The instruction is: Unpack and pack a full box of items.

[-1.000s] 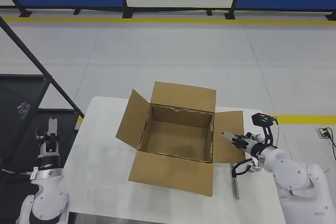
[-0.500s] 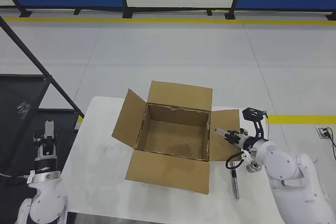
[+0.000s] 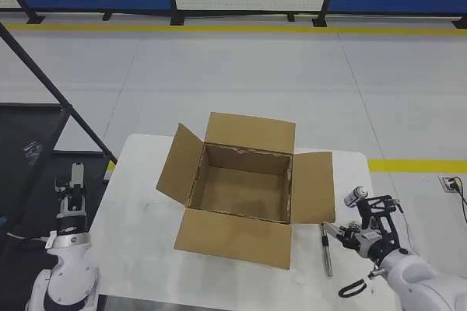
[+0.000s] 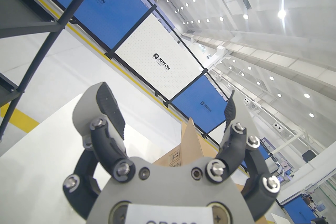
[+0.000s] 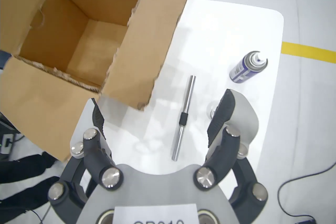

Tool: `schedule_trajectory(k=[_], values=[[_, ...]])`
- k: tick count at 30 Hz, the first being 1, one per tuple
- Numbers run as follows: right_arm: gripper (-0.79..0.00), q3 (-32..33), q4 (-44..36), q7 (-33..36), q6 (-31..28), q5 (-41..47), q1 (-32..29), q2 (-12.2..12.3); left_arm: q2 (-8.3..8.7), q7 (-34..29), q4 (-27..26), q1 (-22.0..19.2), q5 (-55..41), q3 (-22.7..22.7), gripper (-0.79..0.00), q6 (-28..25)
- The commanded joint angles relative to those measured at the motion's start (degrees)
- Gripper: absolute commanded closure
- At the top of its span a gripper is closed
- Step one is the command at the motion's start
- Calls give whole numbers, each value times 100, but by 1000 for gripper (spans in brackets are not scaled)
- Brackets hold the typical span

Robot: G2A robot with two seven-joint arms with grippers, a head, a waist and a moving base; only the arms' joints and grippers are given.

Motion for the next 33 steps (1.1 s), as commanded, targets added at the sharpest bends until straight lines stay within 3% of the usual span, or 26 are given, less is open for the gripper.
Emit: schedule_trajectory(k=[1,6,13,16,19,22,33], values=[[-785,-1,-91,-55,-196,-251,-338,14,-1,-24,25,-50,24,42,-785,5],[-785,-173,111,-89,-256,-750,-594,26,-5,-45,85,-166,101,154,-785,22],[-785,-707,1283,105,6,-671,188,-18,-10,-13,130,-171,97,187,-785,18],[-650,-904,1821,286,99,-601,639,-40,-7,-9,132,-147,69,145,-785,13],[-622,-1083,2271,433,228,-627,1027,-61,-5,-30,93,-110,25,110,-785,19],[-496,-1263,2635,522,432,-723,1314,-88,-3,-54,58,-75,10,94,-785,23],[-422,-1468,3046,398,578,-659,1578,-132,-3,-77,45,-58,-8,90,-785,24]])
